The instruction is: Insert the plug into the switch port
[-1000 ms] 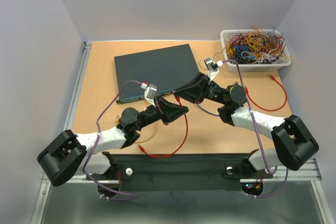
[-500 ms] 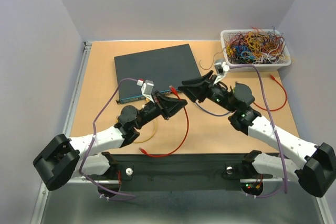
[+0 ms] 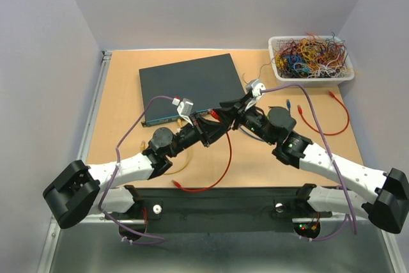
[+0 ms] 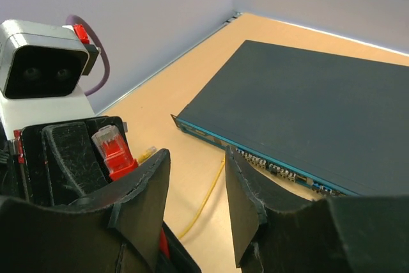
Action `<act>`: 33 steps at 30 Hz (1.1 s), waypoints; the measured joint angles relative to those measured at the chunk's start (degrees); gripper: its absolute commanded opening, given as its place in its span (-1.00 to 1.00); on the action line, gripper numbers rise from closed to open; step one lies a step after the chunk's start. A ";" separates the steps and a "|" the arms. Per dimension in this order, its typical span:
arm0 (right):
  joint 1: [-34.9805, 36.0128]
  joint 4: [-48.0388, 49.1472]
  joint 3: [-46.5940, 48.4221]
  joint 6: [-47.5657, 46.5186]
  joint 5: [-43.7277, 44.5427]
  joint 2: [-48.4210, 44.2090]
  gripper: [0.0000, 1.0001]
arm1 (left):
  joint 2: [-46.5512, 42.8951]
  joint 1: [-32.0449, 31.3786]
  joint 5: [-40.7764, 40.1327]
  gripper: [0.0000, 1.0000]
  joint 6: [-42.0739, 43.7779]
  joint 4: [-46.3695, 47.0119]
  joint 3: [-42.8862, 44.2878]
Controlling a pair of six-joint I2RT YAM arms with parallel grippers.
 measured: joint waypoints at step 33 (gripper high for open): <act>1.09 -7.52 0.50 -4.98 -3.08 -2.95 -0.31 | -1.05 -0.33 -3.76 -1.00 -0.28 -9.11 2.86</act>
